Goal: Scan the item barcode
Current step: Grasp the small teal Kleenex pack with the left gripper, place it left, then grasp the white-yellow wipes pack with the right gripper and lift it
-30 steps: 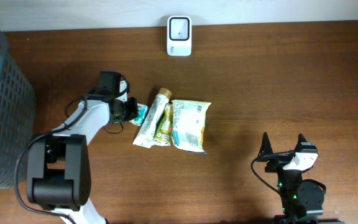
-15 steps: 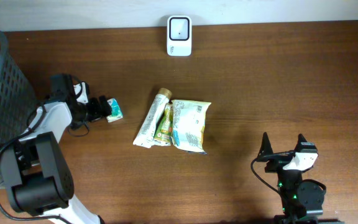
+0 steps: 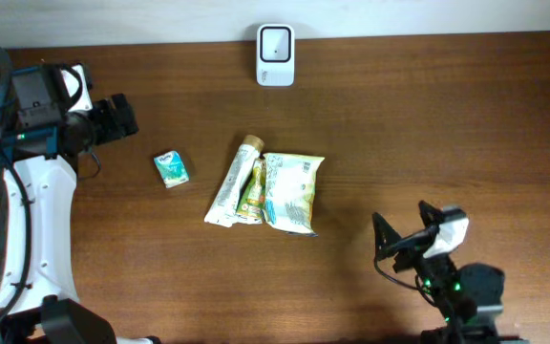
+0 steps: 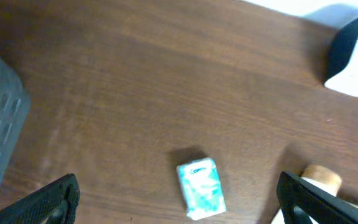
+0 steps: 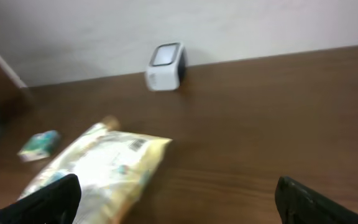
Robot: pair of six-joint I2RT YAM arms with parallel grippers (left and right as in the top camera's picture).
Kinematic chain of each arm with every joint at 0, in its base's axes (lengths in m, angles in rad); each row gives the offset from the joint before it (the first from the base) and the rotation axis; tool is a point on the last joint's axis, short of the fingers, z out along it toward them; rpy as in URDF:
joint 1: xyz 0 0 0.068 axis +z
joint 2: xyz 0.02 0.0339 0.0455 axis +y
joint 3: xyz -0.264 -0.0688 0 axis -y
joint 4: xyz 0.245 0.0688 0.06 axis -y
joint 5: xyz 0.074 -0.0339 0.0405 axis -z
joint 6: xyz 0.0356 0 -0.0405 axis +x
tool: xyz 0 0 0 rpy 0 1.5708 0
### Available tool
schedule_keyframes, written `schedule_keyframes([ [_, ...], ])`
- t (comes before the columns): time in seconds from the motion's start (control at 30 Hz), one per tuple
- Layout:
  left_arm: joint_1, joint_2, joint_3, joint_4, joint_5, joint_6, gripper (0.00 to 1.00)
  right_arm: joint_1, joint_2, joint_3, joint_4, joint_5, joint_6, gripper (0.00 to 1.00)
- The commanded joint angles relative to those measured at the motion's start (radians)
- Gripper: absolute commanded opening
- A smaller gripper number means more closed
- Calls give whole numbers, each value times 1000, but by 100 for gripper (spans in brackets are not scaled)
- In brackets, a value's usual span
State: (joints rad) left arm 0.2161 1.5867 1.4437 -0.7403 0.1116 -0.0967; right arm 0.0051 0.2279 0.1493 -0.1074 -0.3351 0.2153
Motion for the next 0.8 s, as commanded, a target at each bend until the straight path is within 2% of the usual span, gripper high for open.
schedule_keyframes([
  [0.0,1,6,-2,-6,-31,16,100,-5,245,192,-8,-222,34,99],
  [0.1,1,6,-2,-6,-31,16,99,11,607,467,-156,-398,34,99],
  [0.17,1,6,-2,-6,-31,16,99,66,780,627,-295,-422,33,99],
  [0.27,1,6,-2,-6,-31,16,99,219,996,811,-424,-420,8,99],
  [0.3,1,6,-2,-6,-31,16,99,319,1072,872,-436,-393,0,99],
  [0.37,1,6,-2,-6,-31,16,99,483,1164,925,-428,-324,0,99],
  [0.43,1,6,-2,-6,-31,16,99,545,1212,925,-384,-320,0,99],
  [0.5,1,6,-2,-6,-31,16,99,585,1272,925,-305,-318,75,99],
  [0.6,1,6,-2,-6,-31,16,99,605,1370,925,-184,-307,84,99],
  [0.67,1,6,-2,-6,-31,16,99,618,1476,925,-121,-296,201,89],
  [0.77,1,6,-2,-6,-31,16,99,625,1576,925,-119,-212,279,77],
])
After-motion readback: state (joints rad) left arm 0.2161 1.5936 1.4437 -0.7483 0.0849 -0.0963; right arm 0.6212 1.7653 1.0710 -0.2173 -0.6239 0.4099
